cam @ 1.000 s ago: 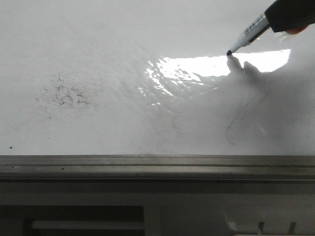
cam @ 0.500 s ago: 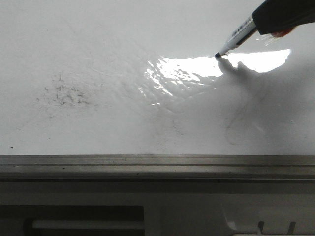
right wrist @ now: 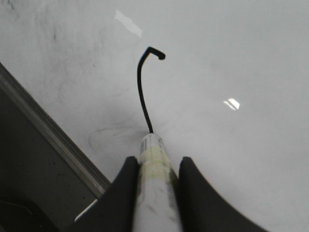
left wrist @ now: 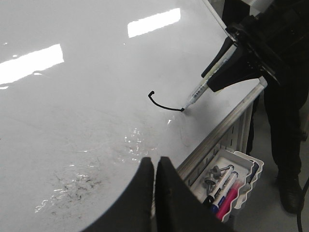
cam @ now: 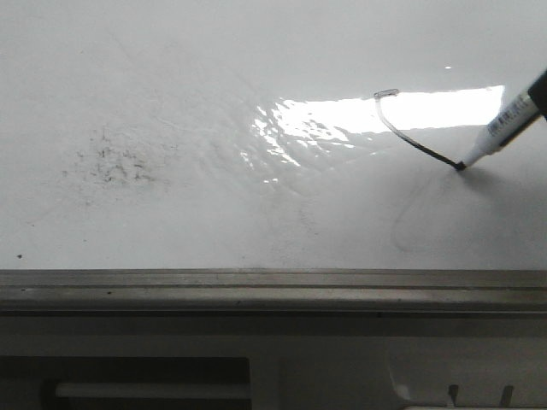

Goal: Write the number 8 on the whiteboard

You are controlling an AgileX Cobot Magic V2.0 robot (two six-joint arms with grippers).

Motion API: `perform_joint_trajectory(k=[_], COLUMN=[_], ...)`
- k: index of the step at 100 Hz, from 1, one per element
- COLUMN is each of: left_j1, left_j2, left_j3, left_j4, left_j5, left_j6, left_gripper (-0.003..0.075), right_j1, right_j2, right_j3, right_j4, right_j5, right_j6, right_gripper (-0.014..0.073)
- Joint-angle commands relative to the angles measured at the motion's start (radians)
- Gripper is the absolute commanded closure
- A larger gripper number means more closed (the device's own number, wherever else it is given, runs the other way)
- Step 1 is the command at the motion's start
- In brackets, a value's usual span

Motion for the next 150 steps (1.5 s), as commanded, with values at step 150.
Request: perform_joint_trajectory(k=[150], left_j1=[0.004], left_j2=[0.006], left_j3=[-0.029], left_j4=[-0.029], left_j5=[-0.032], left_j6=[-0.007], left_gripper=[0.0741], right_j1=[-0.064], right_j2=[0.121], right_j3=[-0.089], right_j4=[0.034], right_j5=[-0.265], right_j6=[0.007], right_gripper=[0.0637])
